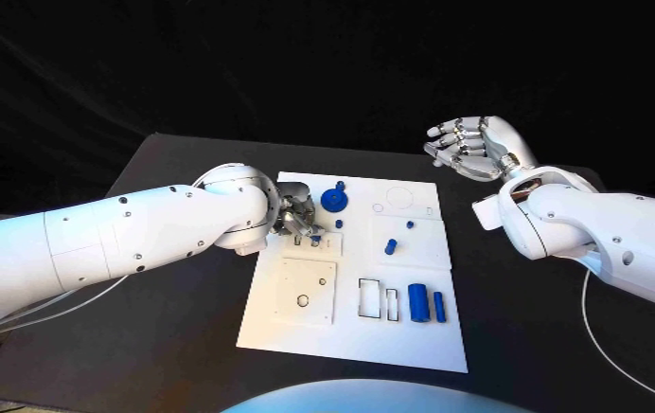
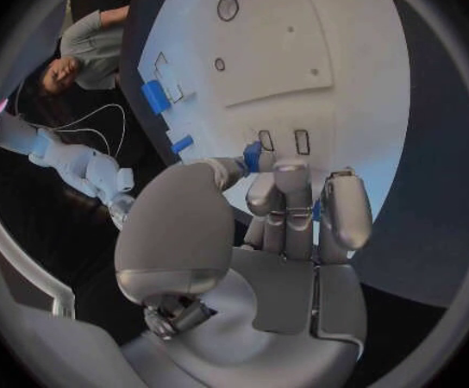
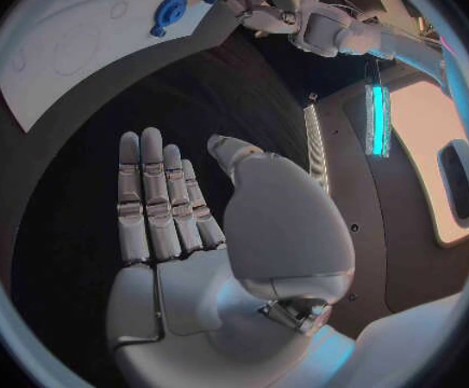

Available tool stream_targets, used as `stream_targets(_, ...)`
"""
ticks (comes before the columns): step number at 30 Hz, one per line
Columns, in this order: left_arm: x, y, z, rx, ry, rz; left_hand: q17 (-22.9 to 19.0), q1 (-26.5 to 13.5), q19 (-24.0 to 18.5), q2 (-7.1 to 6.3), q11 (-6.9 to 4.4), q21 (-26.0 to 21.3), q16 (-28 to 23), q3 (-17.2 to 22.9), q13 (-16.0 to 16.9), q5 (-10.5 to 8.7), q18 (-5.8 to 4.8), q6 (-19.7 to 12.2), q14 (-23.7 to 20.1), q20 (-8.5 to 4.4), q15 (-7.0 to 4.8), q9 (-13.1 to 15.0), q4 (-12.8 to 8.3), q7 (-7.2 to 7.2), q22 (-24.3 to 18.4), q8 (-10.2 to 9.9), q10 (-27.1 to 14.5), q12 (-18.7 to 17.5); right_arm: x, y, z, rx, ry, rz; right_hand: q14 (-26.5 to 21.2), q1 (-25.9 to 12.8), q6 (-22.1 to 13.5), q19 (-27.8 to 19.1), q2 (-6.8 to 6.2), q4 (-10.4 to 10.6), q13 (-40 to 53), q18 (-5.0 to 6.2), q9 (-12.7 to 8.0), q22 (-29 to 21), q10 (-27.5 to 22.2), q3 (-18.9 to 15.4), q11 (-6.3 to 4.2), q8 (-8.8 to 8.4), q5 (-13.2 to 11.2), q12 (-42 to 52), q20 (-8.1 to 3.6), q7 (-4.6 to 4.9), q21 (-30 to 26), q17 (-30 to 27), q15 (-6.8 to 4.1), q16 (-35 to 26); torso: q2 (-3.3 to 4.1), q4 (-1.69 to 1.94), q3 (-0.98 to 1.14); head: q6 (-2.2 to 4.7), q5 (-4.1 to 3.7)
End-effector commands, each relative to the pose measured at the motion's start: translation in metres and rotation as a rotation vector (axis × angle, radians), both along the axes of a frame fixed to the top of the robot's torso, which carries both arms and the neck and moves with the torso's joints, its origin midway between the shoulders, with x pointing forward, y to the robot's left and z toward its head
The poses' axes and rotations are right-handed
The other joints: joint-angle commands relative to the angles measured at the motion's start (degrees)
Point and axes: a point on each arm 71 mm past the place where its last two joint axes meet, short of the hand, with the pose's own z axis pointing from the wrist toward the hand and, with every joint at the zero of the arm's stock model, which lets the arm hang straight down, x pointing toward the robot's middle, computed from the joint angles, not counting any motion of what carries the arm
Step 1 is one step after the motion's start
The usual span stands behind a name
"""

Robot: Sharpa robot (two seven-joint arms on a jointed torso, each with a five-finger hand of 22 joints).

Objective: Assemble the parts on the task board

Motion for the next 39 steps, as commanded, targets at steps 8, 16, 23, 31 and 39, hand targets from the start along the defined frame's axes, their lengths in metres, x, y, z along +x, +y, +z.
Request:
stream_targets(8, 0.0017, -0.0018, -0.0039, 0.059, 0.002, -0.038, 0.1, -1.0, 0.6, -0.55, -0.17, 0.5, -0.3, 9.8, 0.2, 0.28, -0.94, 1.5, 0.0, -0.06, -0.60, 1.0, -9.3, -0.89, 0.3, 0.3, 0.6, 0.4, -0.0009, 0.0015, 0.0001, -0.006, -0.005, 0.020, -0.4, -0.7, 0.4, -0.4, 0.05, -0.3, -0.1, 0.47, -0.1, -0.1, 0.0, -0.1, 0.55, -0.36, 0.3, -0.3, 0.04, 1.11, -0.4, -0.1, 0.03, -0.4, 0.05, 0.09, -0.06, -0.15, -0.13)
stream_targets(16, 0.0015, -0.0033, -0.0055, 0.068, 0.013, -0.048, 0.2, -1.6, 0.7, -0.79, -0.21, 0.6, -0.3, 10.4, 0.5, 0.26, -1.00, 1.7, 0.0, -0.09, -0.63, 1.2, -9.7, -0.94, 0.6, 0.5, 0.8, 0.6, -0.0010, 0.0019, -0.0005, -0.005, -0.004, 0.021, -0.4, -0.7, 0.4, -0.4, 0.05, -0.3, -0.1, 0.47, -0.1, -0.1, 0.0, -0.1, 0.55, -0.36, 0.3, -0.3, 0.04, 1.11, -0.4, -0.1, 0.03, -0.4, 0.03, 0.09, -0.07, -0.22, -0.05)
stream_targets(23, 0.0004, -0.0039, -0.0070, 0.081, 0.032, -0.062, 0.2, -2.2, 0.8, -0.92, -0.27, 0.7, -0.3, 10.7, -0.1, 0.24, -1.02, 1.9, 0.0, -0.11, -0.66, 1.4, -10.0, -1.03, 0.7, 0.6, 0.7, 0.3, -0.0010, 0.0020, -0.0014, -0.005, -0.001, 0.021, -0.4, -0.8, 0.4, -0.4, 0.13, -0.2, -0.1, 0.48, -0.1, -0.2, 0.0, -0.1, 0.56, -0.36, 0.3, -0.3, 0.06, 1.12, -0.4, -0.1, 0.04, -0.4, -0.01, 0.12, -0.05, -0.37, 0.03)
stream_targets(31, -0.0004, -0.0043, -0.0078, 0.087, 0.042, -0.070, 0.2, -2.5, 0.9, -0.98, -0.35, 0.8, -0.3, 10.9, -0.3, 0.26, -1.06, 2.1, 0.0, -0.14, -0.71, 1.6, -10.2, -1.12, 0.9, 0.8, 0.7, 0.2, -0.0010, 0.0017, -0.0020, -0.005, 0.001, 0.020, -0.4, -0.8, 0.4, -0.4, 0.13, -0.2, -0.2, 0.49, -0.1, -0.2, 0.0, -0.1, 0.56, -0.37, 0.3, -0.3, 0.07, 1.12, -0.4, -0.1, 0.04, -0.5, -0.03, 0.11, -0.06, -0.39, 0.09)
stream_targets(39, -0.0011, -0.0046, -0.0084, 0.084, 0.050, -0.071, 0.2, -3.1, 0.9, -1.08, -0.46, 0.9, -0.4, 11.7, -1.2, 0.28, -1.07, 2.2, 0.0, -0.21, -0.80, 1.9, -10.9, -1.23, 1.0, 1.0, 0.5, -0.4, -0.0011, 0.0015, -0.0025, -0.006, 0.003, 0.020, -0.5, -0.8, 0.4, -0.5, 0.14, -0.2, -0.2, 0.49, -0.1, -0.3, 0.0, -0.2, 0.56, -0.38, 0.3, -0.3, 0.09, 1.12, -0.5, -0.1, 0.06, -0.5, 0.03, 0.09, -0.09, -0.39, 0.04)
